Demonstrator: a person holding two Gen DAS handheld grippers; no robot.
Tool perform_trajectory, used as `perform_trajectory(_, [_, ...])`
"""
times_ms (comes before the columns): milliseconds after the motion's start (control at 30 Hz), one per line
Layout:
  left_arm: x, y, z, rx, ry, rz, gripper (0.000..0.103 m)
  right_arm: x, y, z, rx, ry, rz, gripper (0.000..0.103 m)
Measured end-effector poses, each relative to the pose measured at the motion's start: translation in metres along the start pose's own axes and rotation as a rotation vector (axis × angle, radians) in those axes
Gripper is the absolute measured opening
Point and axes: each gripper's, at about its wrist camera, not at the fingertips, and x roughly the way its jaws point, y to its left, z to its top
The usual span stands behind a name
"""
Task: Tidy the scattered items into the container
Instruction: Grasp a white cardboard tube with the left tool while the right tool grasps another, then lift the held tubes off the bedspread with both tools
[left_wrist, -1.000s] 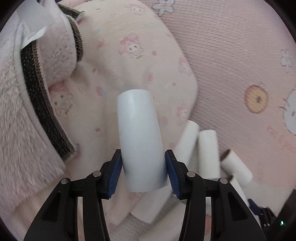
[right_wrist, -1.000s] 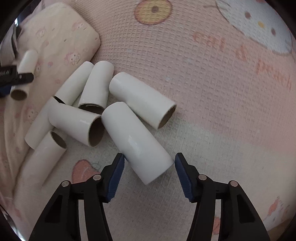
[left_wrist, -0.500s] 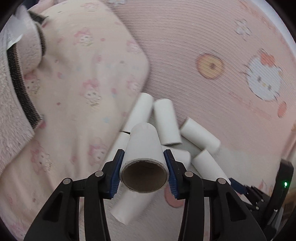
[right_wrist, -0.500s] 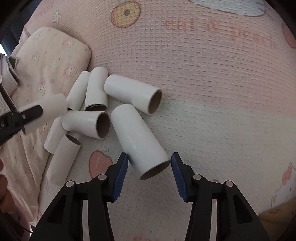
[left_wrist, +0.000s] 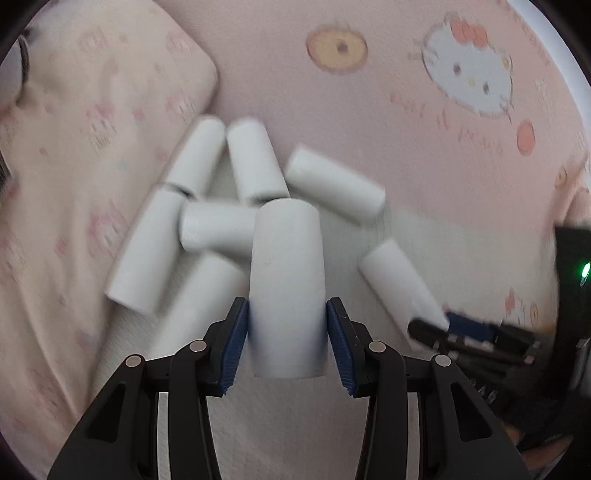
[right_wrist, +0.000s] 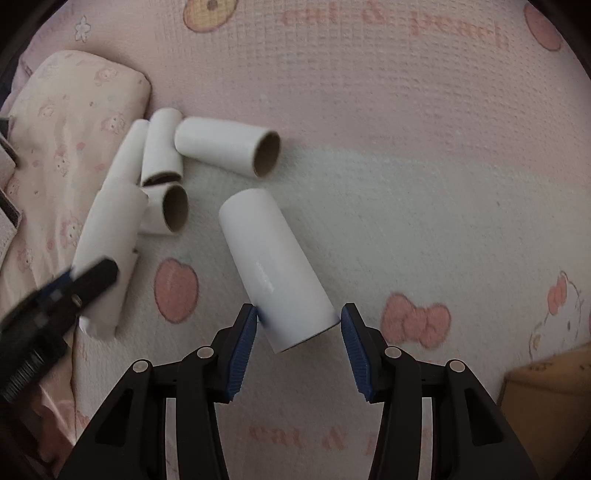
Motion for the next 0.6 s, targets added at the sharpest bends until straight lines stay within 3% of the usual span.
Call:
perform_trajectory(267, [0.024,0.000,-0.023,-0.014,0.080,0.009,0.047,-0.002,0.008,-0.004,-0.043,-0.005,0.001,0.044])
perform_trajectory(400, [0.031,0.009,-0.021,-0.053,0.143,-0.036,0.048,0.002,0.011,-0.002,-0.084,0.039,0.011,0.050])
perform_trajectory(600, [0.034,0.007,-0.009,-0.030,0.143,-0.035,0.049,0.008,0.018,0.008,-0.115,0.021,0.017,0.053])
